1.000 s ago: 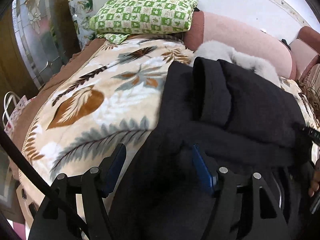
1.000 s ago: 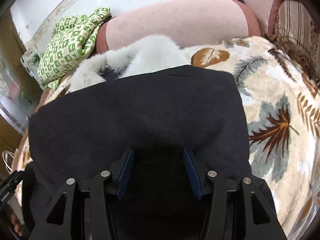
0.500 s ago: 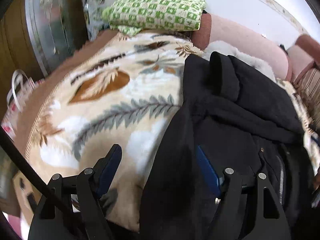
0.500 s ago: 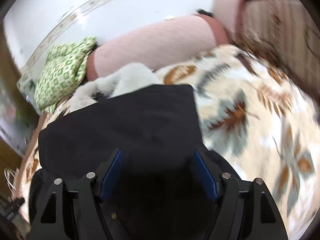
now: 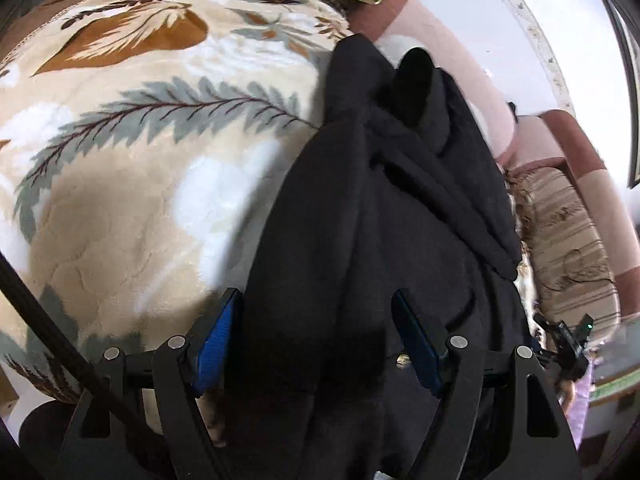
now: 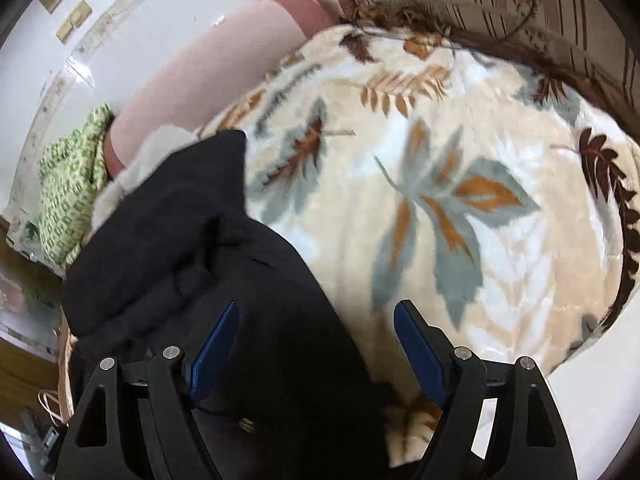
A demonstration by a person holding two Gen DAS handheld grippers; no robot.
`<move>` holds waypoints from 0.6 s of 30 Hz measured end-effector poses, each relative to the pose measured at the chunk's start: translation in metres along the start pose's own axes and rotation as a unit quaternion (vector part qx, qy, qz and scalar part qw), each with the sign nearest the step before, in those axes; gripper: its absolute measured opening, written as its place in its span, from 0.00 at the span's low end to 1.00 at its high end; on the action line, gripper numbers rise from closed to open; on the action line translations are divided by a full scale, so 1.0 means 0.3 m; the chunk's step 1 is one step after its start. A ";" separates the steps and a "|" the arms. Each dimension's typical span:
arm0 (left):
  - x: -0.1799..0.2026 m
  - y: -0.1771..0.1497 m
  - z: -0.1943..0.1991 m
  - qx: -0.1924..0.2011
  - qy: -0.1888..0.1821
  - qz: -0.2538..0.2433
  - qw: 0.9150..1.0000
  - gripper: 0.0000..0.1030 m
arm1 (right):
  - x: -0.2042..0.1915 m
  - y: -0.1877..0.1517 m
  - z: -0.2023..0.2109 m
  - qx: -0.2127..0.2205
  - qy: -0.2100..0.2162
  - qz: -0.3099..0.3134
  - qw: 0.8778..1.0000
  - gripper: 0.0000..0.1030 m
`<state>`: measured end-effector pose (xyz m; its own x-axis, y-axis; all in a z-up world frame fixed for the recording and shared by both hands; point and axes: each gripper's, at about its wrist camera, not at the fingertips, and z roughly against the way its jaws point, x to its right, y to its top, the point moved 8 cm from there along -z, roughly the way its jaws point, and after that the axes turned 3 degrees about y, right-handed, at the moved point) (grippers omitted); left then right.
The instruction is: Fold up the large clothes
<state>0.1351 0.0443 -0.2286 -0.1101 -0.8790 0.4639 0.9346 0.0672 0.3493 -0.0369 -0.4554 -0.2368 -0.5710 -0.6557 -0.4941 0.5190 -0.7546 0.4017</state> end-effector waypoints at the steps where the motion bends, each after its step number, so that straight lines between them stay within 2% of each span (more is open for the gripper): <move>1: 0.008 -0.007 -0.003 0.003 0.002 -0.007 1.000 0.73 | 0.012 -0.015 -0.018 -0.015 0.010 -0.011 1.000 0.81; 3: 0.037 -0.027 0.003 0.007 0.001 -0.031 0.999 0.67 | 0.014 -0.046 -0.054 -0.057 0.046 -0.031 0.997 0.81; 5: 0.071 -0.056 0.014 0.010 0.006 -0.063 0.998 0.53 | -0.015 -0.081 -0.064 -0.080 0.094 -0.043 0.991 0.81; 7: 0.081 -0.079 0.024 0.011 0.012 -0.076 0.997 0.52 | -0.036 -0.112 -0.062 -0.084 0.103 -0.036 0.990 0.81; 9: 0.073 -0.090 0.025 0.011 0.004 -0.069 0.998 0.52 | -0.048 -0.142 -0.056 -0.091 0.118 -0.036 0.988 0.82; 14: 0.019 -0.128 0.037 -0.003 -0.040 -0.028 0.999 0.52 | -0.053 -0.263 -0.035 -0.126 0.165 -0.059 0.976 0.82; 18: 0.007 -0.152 0.041 -0.006 -0.065 -0.015 0.998 0.52 | -0.076 -0.327 -0.009 -0.132 0.180 -0.041 0.974 0.82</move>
<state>0.0882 0.0451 -0.2337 -0.1809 -0.8119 0.5550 0.9342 0.0346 0.3552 -0.0732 -0.3662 -0.2669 -0.3826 -0.5057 -0.7733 0.6530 -0.7401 0.1609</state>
